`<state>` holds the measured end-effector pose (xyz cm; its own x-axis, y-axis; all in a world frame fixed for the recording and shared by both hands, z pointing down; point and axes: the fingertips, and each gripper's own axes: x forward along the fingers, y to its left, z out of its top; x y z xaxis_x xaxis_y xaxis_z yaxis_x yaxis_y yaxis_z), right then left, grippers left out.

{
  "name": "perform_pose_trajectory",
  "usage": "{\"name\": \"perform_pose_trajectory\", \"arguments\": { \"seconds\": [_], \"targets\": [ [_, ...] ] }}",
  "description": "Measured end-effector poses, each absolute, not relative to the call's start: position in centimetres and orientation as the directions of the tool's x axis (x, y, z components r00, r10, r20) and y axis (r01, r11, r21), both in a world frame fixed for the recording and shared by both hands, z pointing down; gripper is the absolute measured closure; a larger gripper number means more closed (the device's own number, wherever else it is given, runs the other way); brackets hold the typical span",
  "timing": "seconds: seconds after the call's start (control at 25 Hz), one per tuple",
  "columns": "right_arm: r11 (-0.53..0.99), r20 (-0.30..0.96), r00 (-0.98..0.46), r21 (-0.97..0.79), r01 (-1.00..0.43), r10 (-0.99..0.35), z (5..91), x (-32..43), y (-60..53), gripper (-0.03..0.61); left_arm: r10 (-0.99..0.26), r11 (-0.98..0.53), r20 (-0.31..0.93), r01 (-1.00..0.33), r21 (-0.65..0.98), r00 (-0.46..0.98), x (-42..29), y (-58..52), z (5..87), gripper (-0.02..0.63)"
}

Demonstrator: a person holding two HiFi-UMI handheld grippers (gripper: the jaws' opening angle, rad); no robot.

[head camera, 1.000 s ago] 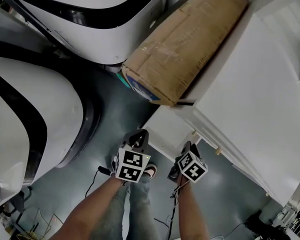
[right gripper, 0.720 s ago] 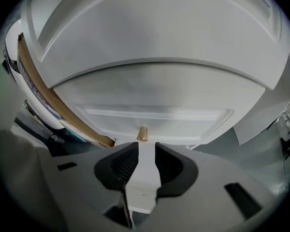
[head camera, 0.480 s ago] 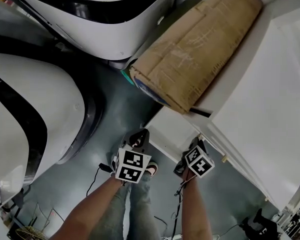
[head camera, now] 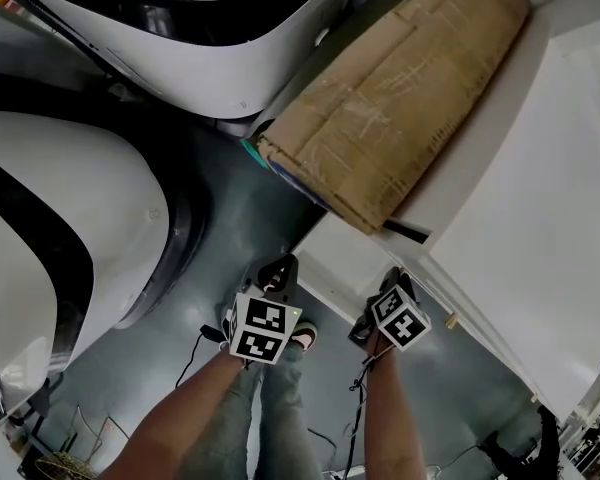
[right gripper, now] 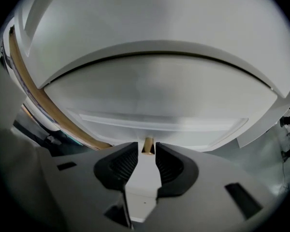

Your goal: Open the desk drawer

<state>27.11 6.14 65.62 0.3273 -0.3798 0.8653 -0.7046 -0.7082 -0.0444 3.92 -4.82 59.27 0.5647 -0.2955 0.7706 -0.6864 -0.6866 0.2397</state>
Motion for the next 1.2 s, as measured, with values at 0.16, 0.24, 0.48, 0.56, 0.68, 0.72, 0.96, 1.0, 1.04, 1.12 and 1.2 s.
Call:
{"name": "perform_pose_trajectory", "arguments": {
  "seconds": [0.16, 0.24, 0.48, 0.56, 0.68, 0.72, 0.96, 1.0, 1.04, 1.12, 1.2],
  "targets": [
    [-0.711, 0.867, 0.33, -0.039, -0.702, -0.374, 65.82, 27.54, 5.53, 0.457, -0.29, -0.689, 0.772, -0.683, 0.242, 0.566, 4.05, -4.79, 59.42, 0.597],
    [-0.718, 0.867, 0.333, -0.039, -0.695, -0.37, 65.89, 27.57, 5.52, 0.457, -0.286, -0.69, 0.773, -0.682, 0.244, 0.566, 4.15, -4.71, 59.44, 0.597],
    [-0.721, 0.869, 0.339, -0.03, -0.692, -0.362, 65.93, 27.66, 5.75, 0.462, -0.284, -0.688, 0.773, -0.682, 0.248, 0.568, 4.28, -4.73, 59.34, 0.597],
    [-0.726, 0.871, 0.338, -0.031, -0.687, -0.357, 66.01, 27.75, 5.87, 0.471, -0.286, -0.686, 0.773, -0.684, 0.248, 0.567, 4.2, -4.77, 59.3, 0.597],
    [-0.726, 0.872, 0.34, -0.024, -0.687, -0.351, 66.0, 27.77, 5.85, 0.485, -0.289, -0.688, 0.77, -0.683, 0.245, 0.569, 4.14, -4.85, 59.24, 0.597],
    [-0.725, 0.872, 0.34, -0.024, -0.688, -0.351, 66.01, 27.75, 5.82, 0.486, -0.29, -0.688, 0.77, -0.683, 0.245, 0.568, 4.08, -4.86, 59.26, 0.597],
    [-0.716, 0.873, 0.338, -0.019, -0.698, -0.352, 65.99, 27.8, 5.78, 0.491, -0.296, -0.683, 0.767, -0.688, 0.247, 0.569, 4.09, -4.88, 59.16, 0.597],
    [-0.712, 0.872, 0.341, -0.012, -0.702, -0.351, 65.93, 27.8, 5.8, 0.492, -0.297, -0.683, 0.766, -0.688, 0.248, 0.571, 4.08, -4.85, 59.12, 0.597],
    [-0.708, 0.872, 0.343, -0.006, -0.706, -0.35, 65.9, 27.77, 5.81, 0.492, -0.298, -0.683, 0.765, -0.687, 0.248, 0.572, 4.05, -4.82, 59.11, 0.597],
    [-0.706, 0.872, 0.344, -0.002, -0.709, -0.348, 65.92, 27.6, 5.86, 0.492, -0.298, -0.682, 0.764, -0.688, 0.248, 0.572, 3.88, -4.72, 59.16, 0.597],
    [-0.711, 0.873, 0.343, -0.005, -0.704, -0.346, 65.99, 27.37, 6.0, 0.492, -0.299, -0.679, 0.764, -0.69, 0.25, 0.572, 3.72, -4.6, 59.24, 0.597]
  ]
}}
